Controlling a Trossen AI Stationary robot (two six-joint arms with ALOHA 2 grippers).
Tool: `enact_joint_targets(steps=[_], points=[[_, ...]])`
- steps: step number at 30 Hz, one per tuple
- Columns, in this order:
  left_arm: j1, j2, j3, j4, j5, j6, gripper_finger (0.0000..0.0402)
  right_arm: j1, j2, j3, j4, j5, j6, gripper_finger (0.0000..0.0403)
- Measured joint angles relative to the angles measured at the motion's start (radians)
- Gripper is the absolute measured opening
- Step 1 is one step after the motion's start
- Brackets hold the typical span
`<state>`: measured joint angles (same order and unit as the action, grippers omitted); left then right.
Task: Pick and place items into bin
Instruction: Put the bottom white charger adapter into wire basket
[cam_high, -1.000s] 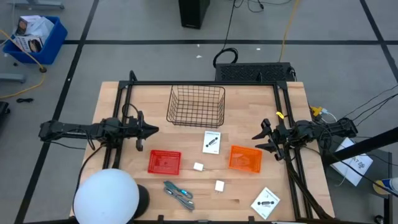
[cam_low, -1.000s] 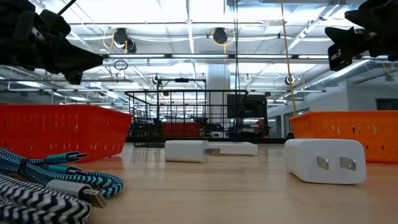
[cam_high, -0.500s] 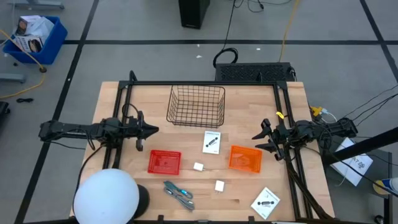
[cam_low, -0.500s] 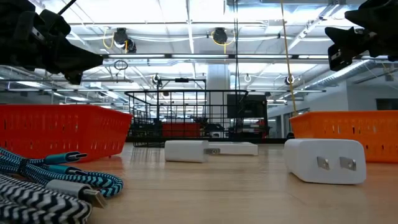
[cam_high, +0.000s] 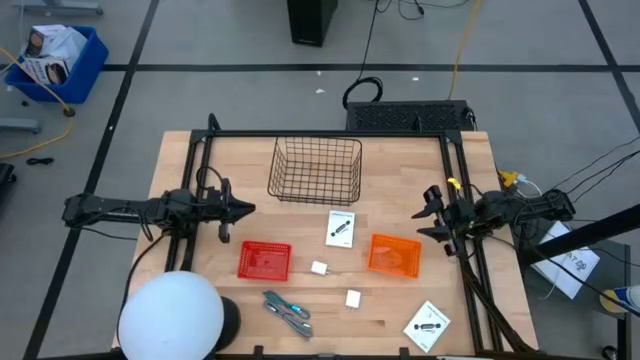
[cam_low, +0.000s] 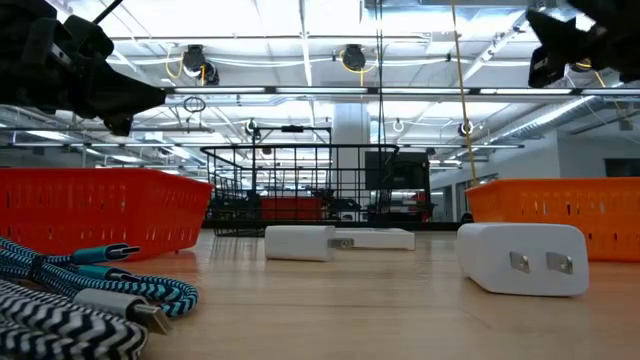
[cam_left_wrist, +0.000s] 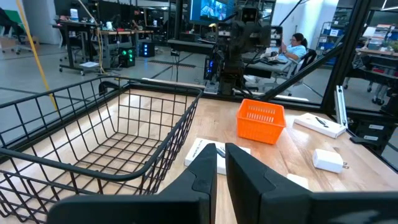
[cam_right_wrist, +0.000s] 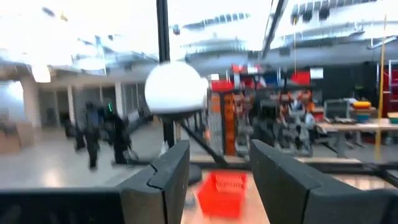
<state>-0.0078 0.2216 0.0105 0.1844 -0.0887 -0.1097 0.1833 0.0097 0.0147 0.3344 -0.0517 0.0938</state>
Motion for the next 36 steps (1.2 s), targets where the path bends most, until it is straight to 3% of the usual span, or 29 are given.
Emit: enact_joint_targets(steps=[6, 11, 17, 21, 26, 31, 36], points=[[0.0, 0.0, 0.0, 0.0, 0.0, 0.0, 0.0037, 0.0, 0.0, 0.0, 0.192, 0.053, 0.127, 0.0161], [0.0, 0.0, 0.0, 0.0, 0.0, 0.0, 0.0037, 0.0, 0.027, 0.0, 0.205, 0.121, 0.228, 0.0158], [0.0, 0.0, 0.0, 0.0, 0.0, 0.0, 0.0037, 0.007, 0.164, 0.0, 0.227, 0.157, 0.401, 0.0161], [0.0, 0.0, 0.0, 0.0, 0.0, 0.0, 0.0037, 0.069, 0.322, 0.0, 0.338, 0.16, 0.437, 0.0161], [0.0, 0.0, 0.0, 0.0, 0.0, 0.0, 0.0037, 0.19, 0.599, 0.059, 0.525, 0.278, 0.342, 0.0162], [0.0, 0.001, 0.0, 0.0, 0.0, 0.0, 0.0037, 0.289, 0.92, 0.284, 0.518, 0.354, 0.199, 0.0161], [0.0, 0.001, 0.0, 0.004, 0.0, 0.0, 0.0037, 0.303, 1.168, 0.49, 0.427, 0.365, 0.153, 0.016]])
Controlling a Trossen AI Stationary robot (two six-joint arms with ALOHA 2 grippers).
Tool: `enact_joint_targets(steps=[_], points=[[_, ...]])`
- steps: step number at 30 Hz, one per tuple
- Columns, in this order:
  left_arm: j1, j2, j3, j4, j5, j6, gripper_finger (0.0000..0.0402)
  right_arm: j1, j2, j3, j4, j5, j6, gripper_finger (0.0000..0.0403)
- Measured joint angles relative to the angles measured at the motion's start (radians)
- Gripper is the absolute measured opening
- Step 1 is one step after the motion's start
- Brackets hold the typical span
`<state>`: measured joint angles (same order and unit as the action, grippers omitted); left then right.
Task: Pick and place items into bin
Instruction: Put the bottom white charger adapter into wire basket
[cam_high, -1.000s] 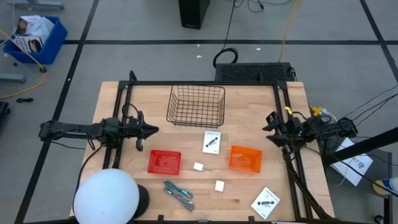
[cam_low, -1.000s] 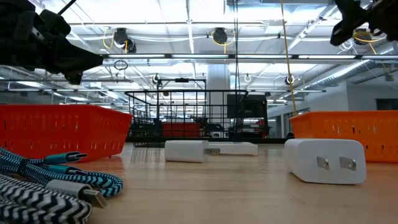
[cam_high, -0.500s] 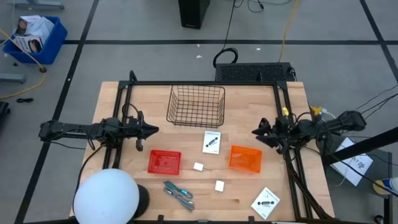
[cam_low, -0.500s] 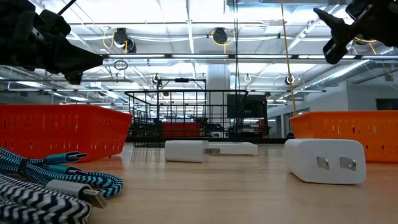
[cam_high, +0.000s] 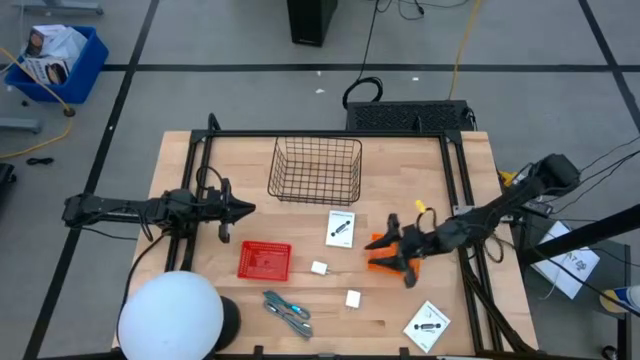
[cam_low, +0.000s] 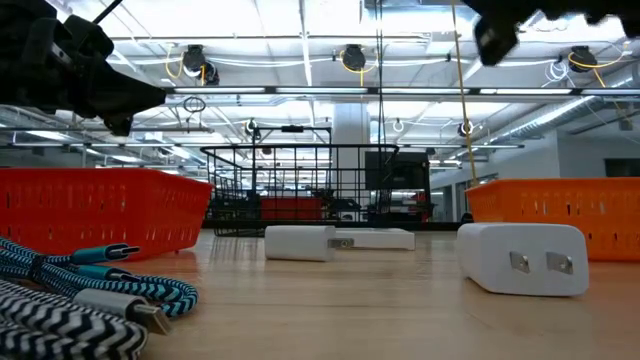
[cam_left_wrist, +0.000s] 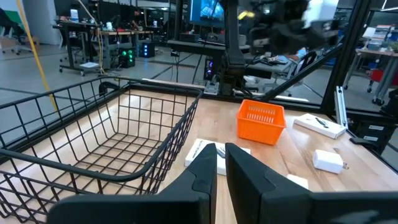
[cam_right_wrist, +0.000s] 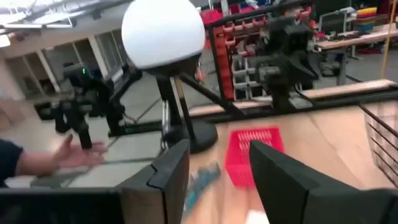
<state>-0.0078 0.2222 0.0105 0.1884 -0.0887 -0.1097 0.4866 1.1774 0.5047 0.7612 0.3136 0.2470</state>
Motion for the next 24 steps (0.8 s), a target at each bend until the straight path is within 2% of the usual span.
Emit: enact_joint_targets(steps=[6, 15, 18, 24], points=[[0.001, 0.0, 0.0, 0.025, -0.004, 0.041, 0.0037, 0.006, 0.174, 0.182, -0.258, 0.027, 0.018, 0.016], [0.001, 0.0, 0.0, 0.067, -0.007, 0.045, 0.0037, 0.101, 0.369, 0.417, -0.445, 0.056, -0.075, 0.016], [0.001, 0.0, 0.0, 0.098, -0.008, -0.001, 0.0037, 0.123, 0.41, 0.468, -0.484, 0.104, -0.06, 0.016], [0.0, 0.0, 0.0, 0.158, -0.009, -0.093, 0.0037, 0.161, 0.49, 0.554, -0.608, 0.104, 0.029, 0.0163]])
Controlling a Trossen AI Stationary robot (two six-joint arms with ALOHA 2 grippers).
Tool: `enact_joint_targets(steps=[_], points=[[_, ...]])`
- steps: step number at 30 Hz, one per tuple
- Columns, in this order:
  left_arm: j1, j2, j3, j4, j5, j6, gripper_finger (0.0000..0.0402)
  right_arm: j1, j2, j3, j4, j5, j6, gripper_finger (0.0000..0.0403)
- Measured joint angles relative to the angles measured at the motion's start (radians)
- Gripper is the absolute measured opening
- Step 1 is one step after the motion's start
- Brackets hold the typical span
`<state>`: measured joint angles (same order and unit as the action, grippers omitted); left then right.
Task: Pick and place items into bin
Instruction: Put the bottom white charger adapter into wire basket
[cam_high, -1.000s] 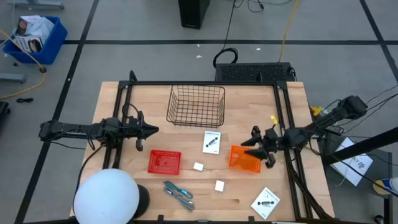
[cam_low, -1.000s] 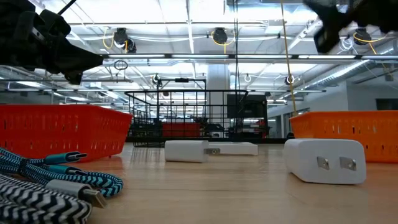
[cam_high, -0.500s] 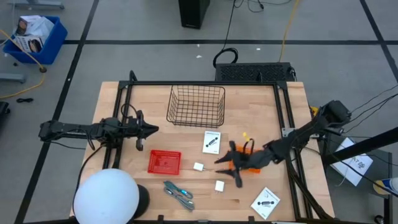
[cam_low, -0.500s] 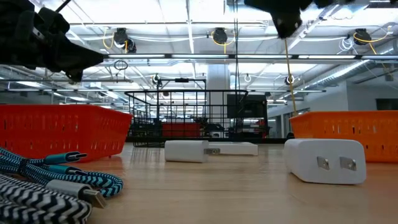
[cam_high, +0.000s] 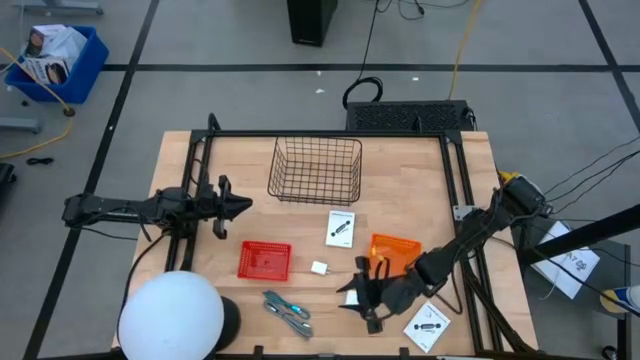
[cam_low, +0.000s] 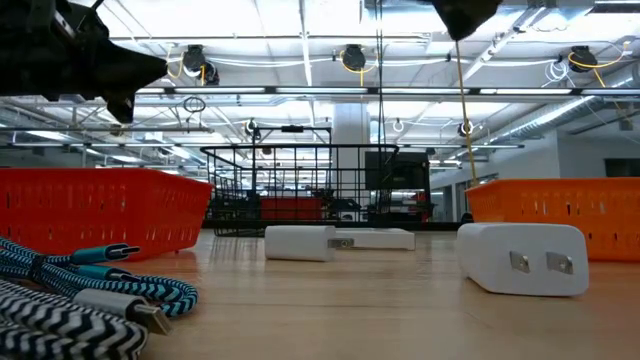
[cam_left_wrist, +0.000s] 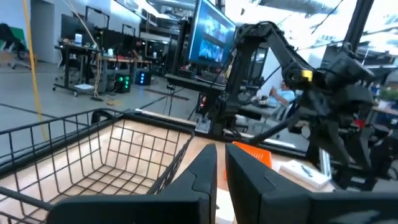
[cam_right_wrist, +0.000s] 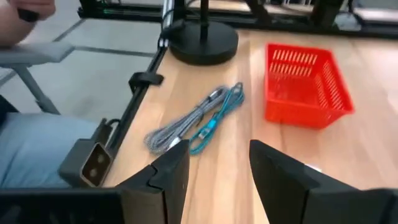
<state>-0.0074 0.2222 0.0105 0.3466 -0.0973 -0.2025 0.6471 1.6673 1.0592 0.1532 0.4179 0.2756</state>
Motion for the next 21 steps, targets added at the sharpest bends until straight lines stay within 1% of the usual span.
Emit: enact_joint_targets(steps=[4, 9, 12, 15, 18, 21], points=[[0.0, 0.001, 0.0, -0.007, 0.0, -0.033, 0.0037, 0.02, 0.038, 0.025, -0.124, -0.004, 0.111, 0.0184], [-0.001, 0.01, 0.0, -0.014, 0.0, -0.047, 0.0037, 0.022, 0.044, 0.025, -0.265, -0.02, 0.249, 0.0237], [-0.001, 0.022, 0.0, -0.013, 0.0, -0.055, 0.0037, 0.022, 0.046, 0.025, -0.296, -0.027, 0.261, 0.0266], [-0.001, 0.038, 0.0, -0.014, 0.0, -0.055, 0.0037, 0.019, 0.055, 0.025, -0.292, -0.026, 0.244, 0.0287], [-0.001, 0.055, 0.0, -0.014, 0.0, -0.068, 0.0037, 0.011, 0.093, 0.026, -0.293, -0.026, 0.22, 0.0298], [-0.001, 0.069, 0.0, -0.013, 0.0, -0.074, 0.0037, 0.001, 0.139, 0.025, -0.297, -0.031, 0.208, 0.0302]])
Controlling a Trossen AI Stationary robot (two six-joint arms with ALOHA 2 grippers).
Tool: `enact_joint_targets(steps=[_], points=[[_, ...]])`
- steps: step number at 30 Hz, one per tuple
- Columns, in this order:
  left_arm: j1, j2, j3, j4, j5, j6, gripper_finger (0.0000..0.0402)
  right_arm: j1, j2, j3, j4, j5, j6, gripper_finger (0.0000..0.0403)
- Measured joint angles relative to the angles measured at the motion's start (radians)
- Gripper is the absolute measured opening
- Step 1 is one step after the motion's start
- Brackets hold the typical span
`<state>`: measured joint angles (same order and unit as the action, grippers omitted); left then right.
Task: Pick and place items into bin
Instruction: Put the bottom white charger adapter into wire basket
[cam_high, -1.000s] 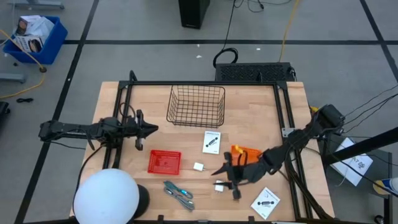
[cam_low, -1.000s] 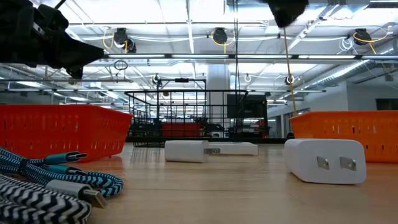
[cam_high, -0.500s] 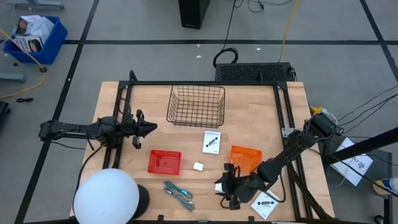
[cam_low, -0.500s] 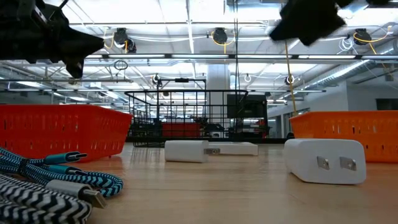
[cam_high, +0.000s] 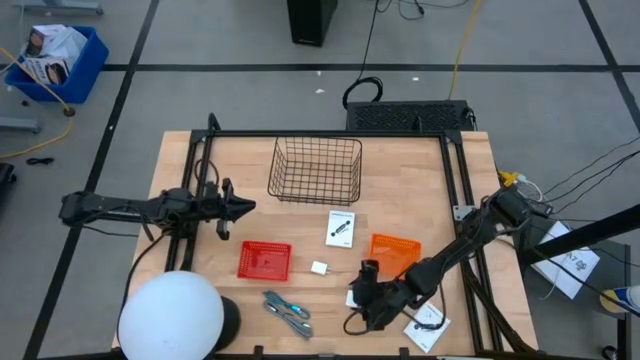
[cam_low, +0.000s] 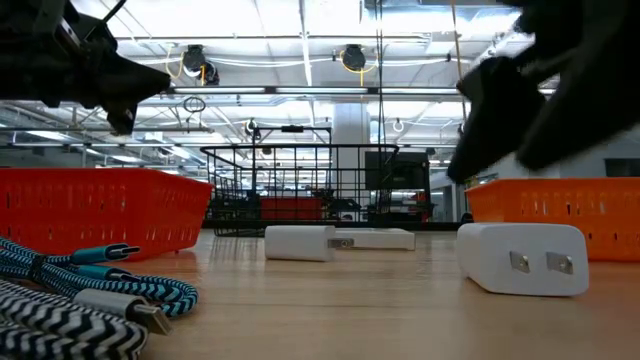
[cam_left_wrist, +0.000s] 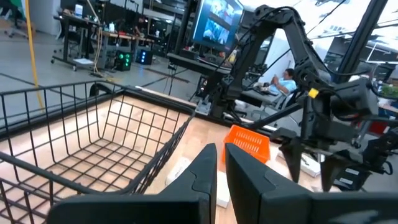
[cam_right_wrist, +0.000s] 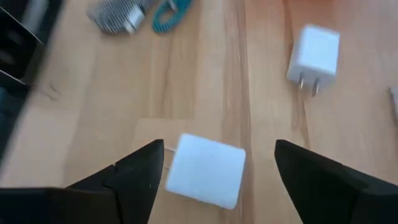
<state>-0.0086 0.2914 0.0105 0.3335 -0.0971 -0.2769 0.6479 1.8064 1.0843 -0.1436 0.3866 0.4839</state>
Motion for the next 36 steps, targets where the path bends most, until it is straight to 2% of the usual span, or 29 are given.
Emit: enact_joint_targets(steps=[22, 28, 36], points=[[0.0, 0.018, 0.0, 0.0, 0.0, -0.021, 0.0037, -0.006, 0.056, -0.002, 0.006, -0.05, 0.035, 0.0298], [0.0, 0.018, 0.0, 0.0, 0.0, -0.02, 0.0037, -0.006, 0.102, -0.002, 0.034, -0.072, 0.053, 0.0297], [0.0, 0.018, 0.0, 0.0, 0.0, -0.019, 0.0037, -0.007, 0.102, -0.002, 0.106, -0.075, 0.018, 0.029]])
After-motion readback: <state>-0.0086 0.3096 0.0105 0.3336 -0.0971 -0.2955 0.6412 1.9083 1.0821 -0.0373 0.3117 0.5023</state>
